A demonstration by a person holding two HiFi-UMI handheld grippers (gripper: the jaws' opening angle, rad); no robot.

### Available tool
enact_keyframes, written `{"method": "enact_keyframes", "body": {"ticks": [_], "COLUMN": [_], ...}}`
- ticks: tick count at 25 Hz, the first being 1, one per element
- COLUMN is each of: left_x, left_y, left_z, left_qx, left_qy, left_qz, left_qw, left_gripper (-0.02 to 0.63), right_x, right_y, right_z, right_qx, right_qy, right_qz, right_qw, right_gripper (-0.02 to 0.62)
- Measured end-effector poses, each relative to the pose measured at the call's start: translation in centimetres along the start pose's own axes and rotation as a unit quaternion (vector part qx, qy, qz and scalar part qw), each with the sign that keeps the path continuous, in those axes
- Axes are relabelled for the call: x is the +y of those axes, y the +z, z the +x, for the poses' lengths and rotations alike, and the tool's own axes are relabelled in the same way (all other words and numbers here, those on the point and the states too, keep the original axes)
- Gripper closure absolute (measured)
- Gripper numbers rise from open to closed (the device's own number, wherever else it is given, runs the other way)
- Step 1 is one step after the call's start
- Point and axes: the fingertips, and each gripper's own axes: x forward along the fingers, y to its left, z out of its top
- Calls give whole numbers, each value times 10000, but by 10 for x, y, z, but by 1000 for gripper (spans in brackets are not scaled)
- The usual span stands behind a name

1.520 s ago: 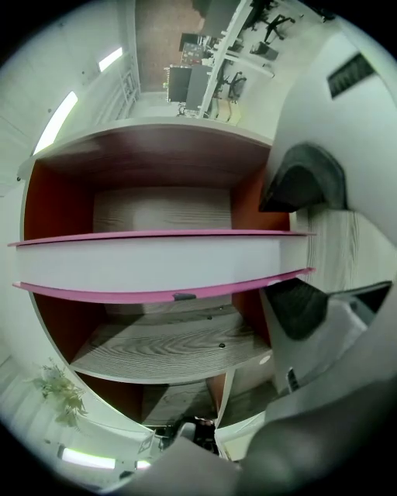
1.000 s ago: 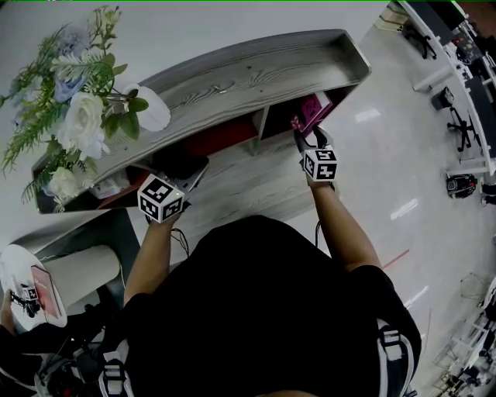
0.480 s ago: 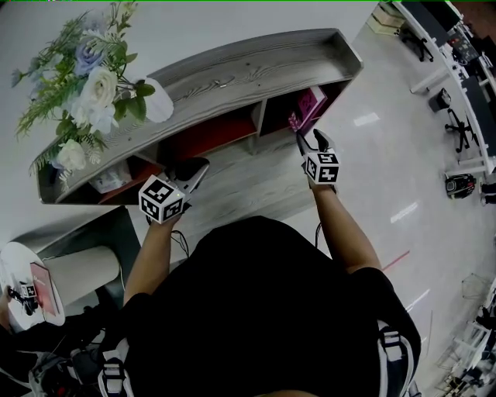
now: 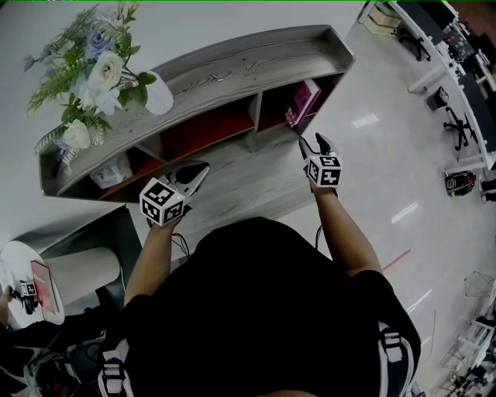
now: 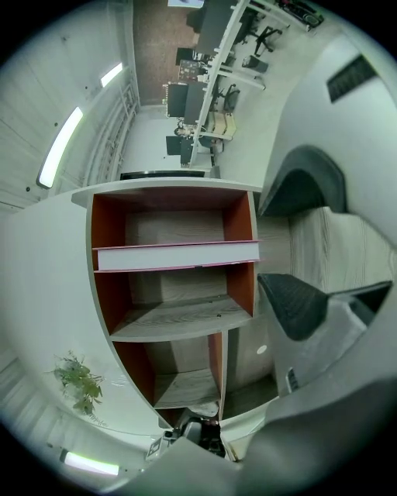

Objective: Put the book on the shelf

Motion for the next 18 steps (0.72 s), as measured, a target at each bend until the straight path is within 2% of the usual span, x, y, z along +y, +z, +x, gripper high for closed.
{"method": "enact_keyframes", "body": {"ticks": [11, 18], "left_x": [-20, -33], "left_y": [0, 2], "left_z": [-3, -1], "left_qx": [-42, -78], "left_qy": [-105, -175], "left_qz": [64, 104], "left_qw": [9999, 9998], "left_gripper": [589, 589], "right_x": [2, 17], "right_y": [-8, 0], "right_z": [-32, -49], "right_qx": [-43, -175], "right_qy": [-24, 267], "right_qz": [56, 181], "right_qw": [10000, 9993], "right_gripper": [364, 414]}}
